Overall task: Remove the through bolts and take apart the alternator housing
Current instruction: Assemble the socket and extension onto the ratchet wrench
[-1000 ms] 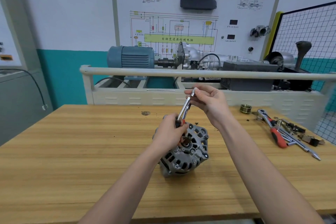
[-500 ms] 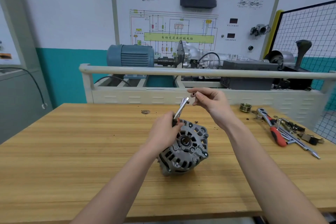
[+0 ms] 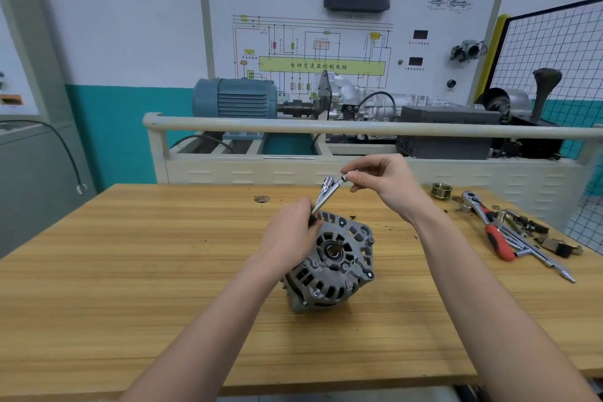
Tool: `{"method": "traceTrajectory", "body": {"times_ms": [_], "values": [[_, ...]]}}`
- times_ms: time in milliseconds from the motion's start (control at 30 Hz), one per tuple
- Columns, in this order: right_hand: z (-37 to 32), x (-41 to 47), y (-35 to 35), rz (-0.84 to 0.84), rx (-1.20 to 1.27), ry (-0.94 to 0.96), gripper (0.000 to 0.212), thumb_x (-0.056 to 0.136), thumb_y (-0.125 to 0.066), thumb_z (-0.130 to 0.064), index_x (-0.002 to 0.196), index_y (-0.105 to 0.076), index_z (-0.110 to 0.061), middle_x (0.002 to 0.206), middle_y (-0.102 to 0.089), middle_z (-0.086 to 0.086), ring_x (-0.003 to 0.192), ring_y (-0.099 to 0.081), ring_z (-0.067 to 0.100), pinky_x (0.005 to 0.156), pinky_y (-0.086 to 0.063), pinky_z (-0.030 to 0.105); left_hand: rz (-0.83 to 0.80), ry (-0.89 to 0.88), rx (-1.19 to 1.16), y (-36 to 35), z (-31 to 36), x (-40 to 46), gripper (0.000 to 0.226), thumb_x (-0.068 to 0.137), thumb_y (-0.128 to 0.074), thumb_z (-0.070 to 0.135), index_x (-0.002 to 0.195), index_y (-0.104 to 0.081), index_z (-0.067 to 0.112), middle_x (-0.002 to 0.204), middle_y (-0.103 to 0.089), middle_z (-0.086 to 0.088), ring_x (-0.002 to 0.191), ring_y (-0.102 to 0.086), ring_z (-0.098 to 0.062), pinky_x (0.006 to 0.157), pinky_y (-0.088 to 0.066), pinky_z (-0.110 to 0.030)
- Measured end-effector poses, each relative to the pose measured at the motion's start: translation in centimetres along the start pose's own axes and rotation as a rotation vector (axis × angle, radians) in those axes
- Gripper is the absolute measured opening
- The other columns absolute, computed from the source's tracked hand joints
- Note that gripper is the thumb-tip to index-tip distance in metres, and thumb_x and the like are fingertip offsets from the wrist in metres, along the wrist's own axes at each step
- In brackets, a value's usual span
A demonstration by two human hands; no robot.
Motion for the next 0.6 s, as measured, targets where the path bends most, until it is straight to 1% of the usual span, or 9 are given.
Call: {"method": "traceTrajectory", "body": {"times_ms": [100, 233, 300, 400, 500, 600], "values": [[0.1, 0.1, -0.1, -0.056, -0.073, 0.014, 0.014, 0.089, -0.061, 0.003, 0.092, -0.069, -0.008, 0.077, -0.066, 0.004, 0.058, -0.06, 0.001, 0.061, -0.051, 0.017, -0.003, -0.014, 0.03, 0.1, 0.1, 0.0, 0.013, 0.095, -0.056, 0.027, 0.089, -0.049, 0.017, 0.077, -0.053, 0.006, 0.069, -0.052, -0.011, 0.057, -0.041, -0.027], [0.2, 0.1, -0.2, -0.128, -0.155, 0.044, 0.012, 0.091, -0.058, 0.0, 0.089, -0.068, -0.006, 0.071, -0.06, 0.003, 0.06, -0.053, 0.004, 0.059, -0.048, 0.021, -0.019, -0.036, 0.094, 0.3, 0.4, 0.0, 0.015, 0.095, -0.055, 0.027, 0.087, -0.047, 0.017, 0.079, -0.056, 0.002, 0.074, -0.056, -0.019, 0.066, -0.05, -0.036], [0.2, 0.2, -0.2, -0.108, -0.176, 0.055, 0.014, 0.091, -0.059, 0.0, 0.087, -0.069, -0.007, 0.07, -0.059, 0.004, 0.06, -0.051, 0.008, 0.058, -0.047, 0.022, -0.018, -0.045, 0.106, 0.3, 0.5, 0.0, 0.015, 0.094, -0.056, 0.026, 0.086, -0.047, 0.017, 0.08, -0.056, 0.001, 0.075, -0.056, -0.02, 0.069, -0.051, -0.039], [0.4, 0.2, -0.4, -0.073, -0.194, 0.06, 0.02, 0.092, -0.056, 0.002, 0.084, -0.068, -0.011, 0.068, -0.058, 0.004, 0.06, -0.05, 0.01, 0.057, -0.045, 0.023, -0.008, -0.063, 0.103, 0.3, 0.7, 0.0, 0.016, 0.095, -0.055, 0.025, 0.084, -0.045, 0.019, 0.078, -0.054, 0.003, 0.074, -0.055, -0.018, 0.069, -0.051, -0.038], [1.2, 0.1, -0.7, -0.045, -0.175, 0.032, 0.017, 0.092, -0.057, 0.003, 0.087, -0.068, -0.009, 0.066, -0.058, 0.0, 0.058, -0.051, 0.006, 0.057, -0.046, 0.022, -0.031, -0.05, 0.092, 0.1, 0.6, 0.1, 0.015, 0.094, -0.055, 0.023, 0.084, -0.046, 0.018, 0.078, -0.053, 0.003, 0.073, -0.054, -0.017, 0.068, -0.051, -0.036], [1.8, -0.1, -1.3, -0.002, -0.154, 0.004, 0.015, 0.092, -0.057, 0.001, 0.089, -0.069, -0.008, 0.065, -0.058, -0.001, 0.06, -0.052, 0.01, 0.058, -0.046, 0.026, -0.039, -0.033, 0.051, 0.0, 0.7, 0.1, 0.014, 0.094, -0.056, 0.02, 0.083, -0.048, 0.016, 0.078, -0.053, 0.001, 0.071, -0.054, -0.015, 0.067, -0.052, -0.036]]}}
Point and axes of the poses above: each hand's wrist, its own x-axis towards the middle knuckle, its own y-axis out of the back of the hand, z = x × y, the point moved 4 cm from there along x, towards the middle knuckle
